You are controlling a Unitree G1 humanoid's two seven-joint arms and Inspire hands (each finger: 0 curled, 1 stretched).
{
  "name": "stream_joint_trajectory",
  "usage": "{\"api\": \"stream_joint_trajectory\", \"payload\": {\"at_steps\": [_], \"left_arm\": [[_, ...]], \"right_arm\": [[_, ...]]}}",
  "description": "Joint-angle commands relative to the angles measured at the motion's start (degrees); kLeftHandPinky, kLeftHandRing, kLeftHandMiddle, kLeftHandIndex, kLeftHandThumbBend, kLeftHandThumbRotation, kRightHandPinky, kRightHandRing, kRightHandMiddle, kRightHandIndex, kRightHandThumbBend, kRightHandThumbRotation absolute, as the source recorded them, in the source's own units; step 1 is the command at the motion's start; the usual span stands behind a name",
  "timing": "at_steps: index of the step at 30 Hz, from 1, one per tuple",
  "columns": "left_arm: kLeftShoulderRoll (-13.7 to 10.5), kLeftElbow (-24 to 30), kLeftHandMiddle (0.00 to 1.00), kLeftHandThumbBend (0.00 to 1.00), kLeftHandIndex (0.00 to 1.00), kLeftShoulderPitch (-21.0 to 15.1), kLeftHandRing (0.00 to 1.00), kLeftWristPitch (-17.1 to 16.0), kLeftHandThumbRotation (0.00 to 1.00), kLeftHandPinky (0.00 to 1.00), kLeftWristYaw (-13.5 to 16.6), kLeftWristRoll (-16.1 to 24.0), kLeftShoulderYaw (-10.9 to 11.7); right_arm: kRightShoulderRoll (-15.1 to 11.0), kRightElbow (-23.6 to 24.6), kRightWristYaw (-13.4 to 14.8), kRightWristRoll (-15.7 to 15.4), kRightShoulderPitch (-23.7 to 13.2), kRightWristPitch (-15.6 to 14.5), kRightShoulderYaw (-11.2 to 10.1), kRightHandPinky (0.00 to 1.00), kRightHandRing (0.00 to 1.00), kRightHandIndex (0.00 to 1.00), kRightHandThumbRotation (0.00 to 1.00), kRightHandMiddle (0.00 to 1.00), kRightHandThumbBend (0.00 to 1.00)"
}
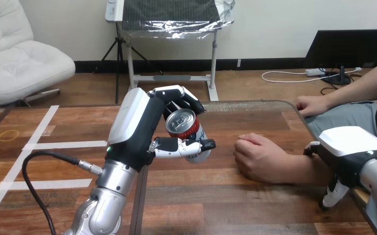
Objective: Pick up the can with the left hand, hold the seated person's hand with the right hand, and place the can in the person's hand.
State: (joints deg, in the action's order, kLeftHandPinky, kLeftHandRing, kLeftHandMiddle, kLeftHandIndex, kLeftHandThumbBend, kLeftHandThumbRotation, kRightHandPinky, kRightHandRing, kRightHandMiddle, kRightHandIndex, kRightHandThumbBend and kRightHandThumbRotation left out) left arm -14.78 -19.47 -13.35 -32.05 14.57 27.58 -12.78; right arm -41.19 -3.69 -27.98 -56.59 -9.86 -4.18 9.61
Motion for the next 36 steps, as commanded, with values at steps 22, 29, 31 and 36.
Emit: {"api": "stream_joint_trajectory", "payload": {"at_steps": [22, 29, 31, 36], "left_arm": [[-0.1, 4.8, 0.44, 0.68, 0.47, -1.3, 0.38, -0.2, 0.00, 0.33, -0.1, -0.7, 2.4], [-0.2, 5.2, 0.44, 0.68, 0.47, -1.1, 0.38, 0.1, 0.00, 0.33, -0.4, -0.6, 2.5], [-0.1, 5.3, 0.44, 0.68, 0.47, -1.0, 0.38, 0.2, 0.00, 0.33, -0.3, -0.4, 2.6], [-0.1, 5.3, 0.43, 0.68, 0.47, -1.0, 0.37, 0.3, 0.00, 0.33, -0.3, -0.3, 2.6]], "right_arm": [[0.7, -11.5, 2.0, -2.8, -11.7, -3.1, 6.0, 0.85, 0.87, 0.84, 0.16, 0.88, 0.75], [0.8, -14.6, 2.5, -2.9, -13.2, -3.3, 7.9, 0.85, 0.87, 0.85, 0.17, 0.88, 0.72], [1.0, -15.7, 2.3, -3.0, -13.8, -3.6, 8.6, 0.85, 0.87, 0.86, 0.18, 0.89, 0.71], [1.2, -17.7, 2.9, -2.7, -14.7, -3.8, 9.6, 0.85, 0.87, 0.86, 0.19, 0.89, 0.69]]}}
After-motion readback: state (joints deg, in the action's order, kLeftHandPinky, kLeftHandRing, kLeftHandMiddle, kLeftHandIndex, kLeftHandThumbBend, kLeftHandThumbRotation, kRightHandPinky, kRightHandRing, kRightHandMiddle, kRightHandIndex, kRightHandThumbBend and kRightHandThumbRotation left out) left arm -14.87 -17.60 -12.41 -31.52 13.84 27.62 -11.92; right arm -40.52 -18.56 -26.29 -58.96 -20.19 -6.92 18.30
